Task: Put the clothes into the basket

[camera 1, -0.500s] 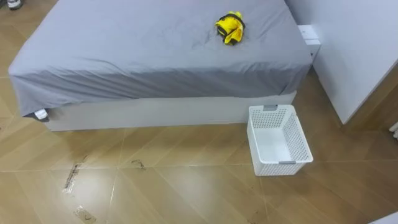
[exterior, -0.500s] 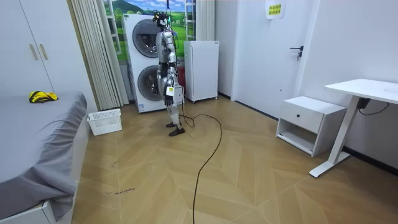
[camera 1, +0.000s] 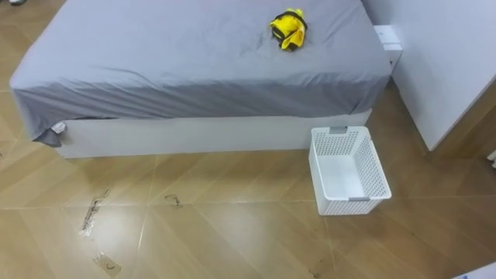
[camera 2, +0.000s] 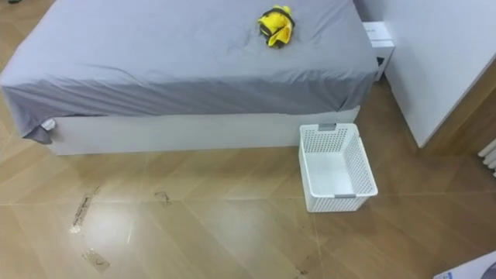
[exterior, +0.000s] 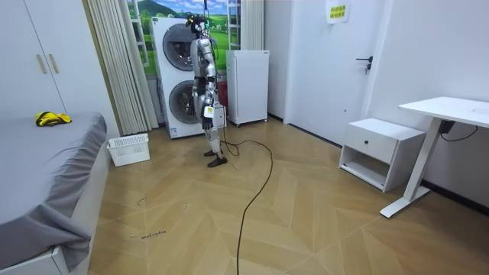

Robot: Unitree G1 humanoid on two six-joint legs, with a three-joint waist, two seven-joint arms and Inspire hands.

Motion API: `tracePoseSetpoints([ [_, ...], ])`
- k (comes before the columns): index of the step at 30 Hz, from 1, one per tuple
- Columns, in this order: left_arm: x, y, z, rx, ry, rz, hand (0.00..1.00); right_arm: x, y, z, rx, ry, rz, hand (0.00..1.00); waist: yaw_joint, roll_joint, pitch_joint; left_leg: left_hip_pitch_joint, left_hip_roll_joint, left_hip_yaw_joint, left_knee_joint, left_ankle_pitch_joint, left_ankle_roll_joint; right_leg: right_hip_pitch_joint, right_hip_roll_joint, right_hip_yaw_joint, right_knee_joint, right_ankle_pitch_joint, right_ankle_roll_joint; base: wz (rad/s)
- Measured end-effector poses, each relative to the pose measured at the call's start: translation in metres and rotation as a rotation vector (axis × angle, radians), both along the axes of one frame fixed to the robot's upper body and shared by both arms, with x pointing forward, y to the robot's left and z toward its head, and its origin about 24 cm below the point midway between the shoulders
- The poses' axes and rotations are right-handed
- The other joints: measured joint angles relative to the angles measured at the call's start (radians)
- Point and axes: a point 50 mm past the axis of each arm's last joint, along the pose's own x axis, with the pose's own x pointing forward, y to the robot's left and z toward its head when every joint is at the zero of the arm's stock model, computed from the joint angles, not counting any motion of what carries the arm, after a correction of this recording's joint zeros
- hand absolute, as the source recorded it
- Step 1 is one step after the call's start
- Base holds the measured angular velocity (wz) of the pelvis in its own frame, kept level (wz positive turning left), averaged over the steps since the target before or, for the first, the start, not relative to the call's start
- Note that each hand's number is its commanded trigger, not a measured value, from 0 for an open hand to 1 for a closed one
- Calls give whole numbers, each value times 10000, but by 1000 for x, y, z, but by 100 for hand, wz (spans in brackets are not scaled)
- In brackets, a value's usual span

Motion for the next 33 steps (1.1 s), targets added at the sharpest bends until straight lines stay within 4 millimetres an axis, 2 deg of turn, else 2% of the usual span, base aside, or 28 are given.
tracePoseSetpoints([
  [9, 1, -1, 0, -191, -47, -19, 0, 2, 0, 0, -29, -41, 17, 0, -7, 119, 19, -106, 27, -74, 67, -23, -10, -9, 8, -197, 67, 2, -4, 3],
  [10, 1, -3, -1, -243, -67, 95, 0, 2, 0, 0, -80, -46, 59, 0, -6, 132, 30, -125, 68, -68, 212, -106, -18, -11, 32, -201, 95, -2, -9, -4],
  [11, 0, -4, -1, -282, -59, 86, 0, 3, 1, 0, -94, -62, 124, 0, 12, 177, 89, -181, 187, -32, 489, -272, -39, -38, 75, -219, 195, -41, -48, -7],
  [12, 0, -4, -1, -289, -43, 94, 0, 3, 1, 0, -92, -62, 152, 0, 26, 203, 82, -261, 217, -9, 656, -354, -52, -53, 92, -237, 240, -90, -63, -11],
  [14, 2, -3, 0, -305, -139, 206, 0, 6, 1, 1, -66, -169, 177, 0, 23, 250, 74, -698, 403, 45, 1639, -801, -136, -348, 189, -269, 758, -437, -164, -7],
  [15, 3, -2, 0, -315, -176, 323, 0, 7, 1, 1, -58, -192, 163, 0, 26, 278, 73, -854, 444, 45, 1919, -901, -169, -441, 221, -319, 912, -550, -201, 8],
  [16, 3, -1, 0, -312, -212, 469, 0, 8, 2, 1, -24, -247, 139, 0, -6, 278, 33, -1155, 534, 160, 2492, -1014, -246, -625, 231, -389, 1242, -783, -262, 20],
  [18, 8, 2, 1, -317, -450, 772, 0, 8, 2, 1, 60, -316, 101, 0, -15, 258, 4, -1745, 723, 397, 3740, -1013, -250, -658, 243, -398, 1434, -1027, -417, 22],
  [19, 9, 4, 3, -281, -613, 882, 0, 7, 1, 1, 42, -360, 81, 0, 4, 252, 94, -2345, 943, 528, 5089, -867, -266, -522, 284, -408, 1432, -1086, -504, 8],
  [20, 4, 5, 3, -317, -724, 1229, 0, 7, 0, 1, 13, -354, 74, 0, 33, 237, 103, -2939, 904, 529, 5846, -694, -237, -337, 236, -185, 1580, -1250, -573, 6],
  [21, 2, 4, 2, -378, -697, 1374, 0, 7, -1, 2, 0, -369, 25, 0, 12, 204, 83, -3144, 779, 519, 5648, -724, -184, -298, 153, -117, 1635, -1347, -587, 12],
  [22, 1, 1, 2, -540, -735, 1646, 0, 8, -3, 2, -26, -397, -132, 0, -15, 106, 69, -3644, 487, 527, 4872, -656, -201, -251, 52, 106, 1744, -1534, -585, 10],
  [23, 2, -1, 2, -639, -870, 1785, 0, 7, -7, 3, -143, -359, -161, 0, 88, 98, 78, -4114, 303, 623, 3629, -337, -379, -240, -74, 201, 1780, -1697, -513, 0],
  [24, 1, -1, 2, -636, -888, 1812, 0, 7, -7, 3, -158, -352, -93, 0, 168, 97, 77, -4255, 292, 649, 2902, -104, -447, -196, -93, 334, 1776, -1762, -501, -41],
  [25, -4, -1, 2, -601, -817, 1972, 0, 9, -7, 3, -169, -352, 55, 0, 273, 79, 74, -4479, 359, 641, 1543, 509, -503, -60, -199, 494, 1753, -1927, -455, -62],
  [26, -12, 0, 1, -561, -642, 2092, 0, 8, -6, 3, -196, -310, 276, 0, 285, 37, 67, -4606, 463, 642, 774, 1052, -500, 167, -348, 565, 1705, -2130, -361, -67],
  [27, -17, 0, 1, -525, -588, 2217, 0, 6, -6, 3, -222, -236, 371, 0, 270, 21, 83, -4730, 492, 709, 685, 1787, -419, 455, -492, 671, 1550, -2341, -212, -43],
  [28, -18, 1, 1, -495, -627, 2271, 0, 4, -6, 2, -225, -180, 358, 0, 271, -49, 58, -4777, 410, 784, 817, 2205, -351, 571, -614, 719, 1451, -2409, -79, -23],
  [29, -17, 2, 2, -449, -786, 2272, 0, 2, -7, 2, -254, -152, 254, 0, 278, -197, 2, -4967, 166, 903, 1268, 2678, 10, 670, -890, 800, 1293, -2523, 189, -10],
  [30, -17, 2, 2, -459, -833, 2279, 0, 2, -8, 3, -290, -189, 207, 0, 274, -206, -60, -5129, 78, 984, 1652, 2683, 208, 732, -1005, 812, 1216, -2556, 261, -11],
  [31, -9, 4, 3, -421, -1071, 2232, 0, 1, -8, 2, -329, -152, 177, 0, 240, -418, -2, -5444, -57, 1230, 2609, 1987, 341, 750, -1261, 790, 1231, -2564, 392, -16],
  [32, -7, 5, 3, -415, -1144, 2204, 0, 2, -9, 3, -373, -247, 161, 0, 272, -395, 27, -5604, -17, 1369, 3469, 1323, 420, 858, -1420, 767, 1403, -2353, 676, -23],
  [33, -7, 5, 3, -415, -1132, 2232, 0, 2, -8, 3, -392, -286, 155, 0, 302, -394, 29, -5612, 8, 1427, 3898, 992, 433, 926, -1486, 808, 1577, -2232, 761, -26],
])
